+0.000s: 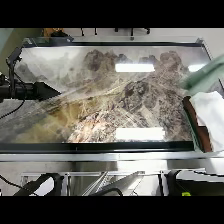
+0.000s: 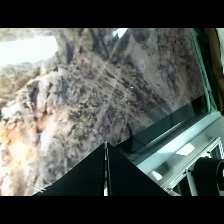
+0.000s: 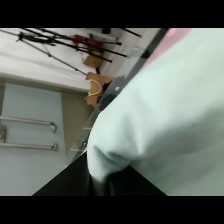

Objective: Fold the shirts.

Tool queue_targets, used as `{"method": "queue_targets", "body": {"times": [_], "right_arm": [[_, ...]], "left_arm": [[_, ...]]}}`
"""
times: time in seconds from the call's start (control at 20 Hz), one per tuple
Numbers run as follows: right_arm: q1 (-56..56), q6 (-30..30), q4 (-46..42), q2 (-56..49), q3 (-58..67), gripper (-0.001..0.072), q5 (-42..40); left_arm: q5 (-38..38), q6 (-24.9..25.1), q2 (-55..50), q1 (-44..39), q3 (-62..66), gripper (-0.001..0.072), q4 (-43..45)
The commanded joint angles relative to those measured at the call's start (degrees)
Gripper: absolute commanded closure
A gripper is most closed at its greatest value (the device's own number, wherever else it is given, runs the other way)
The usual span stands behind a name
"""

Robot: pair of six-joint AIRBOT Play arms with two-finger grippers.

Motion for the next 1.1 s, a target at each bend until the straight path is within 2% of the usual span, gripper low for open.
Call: {"method": "queue_targets", "body": {"times": [0.0, 0.2, 0.3, 0.45, 0.7, 0.75, 0.8, 0.85, 1.05], "right_arm": [[-7.1, 6.3, -5.5, 2.7, 0.1, 0.0694, 6.3], [-14.2, 6.9, -9.4, 6.7, 0.0, 0.0694, 16.5], [-15.8, 8.4, -20.2, 8.0, 0.0, 0.0693, 22.9], [-15.8, 12.8, -36.7, 10.8, -3.8, 0.0693, 27.4], [-15.8, 12.8, -48.1, 14.9, -18.3, 0.0676, 28.6], [-15.8, 12.8, -49.1, 15.0, -20.0, 0.0496, 29.4], [-15.8, 12.3, -49.1, 14.9, -20.5, 0.0094, 29.8], [-15.8, 10.4, -48.8, 15.0, -20.2, 0.0020, 29.7], [-15.8, 9.8, -46.8, 14.7, -11.5, 0.0020, 26.7]], "left_arm": [[-0.1, -0.1, 0.0, 0.0, 0.0, 0.0693, 0.0], [-1.5, -0.1, 0.0, 0.0, 0.0, 0.0693, 0.0], [-1.5, -0.1, 0.0, 0.0, 0.0, 0.0693, 0.0], [-1.5, -0.1, 0.0, 0.0, 0.0, 0.0693, 0.0], [-2.4, 0.0, 0.0, 0.0, 0.0, 0.0693, 0.0], [-2.8, 0.0, 0.0, 0.0, 0.0, 0.0693, 0.0], [-3.2, 0.0, 0.0, 0.0, 0.0, 0.0693, 0.0], [-3.3, 0.0, 0.0, 0.0, 0.0, 0.0693, 0.0], [-3.2, 0.0, 0.0, 0.0, 0.0, 0.0693, 0.0]]}}
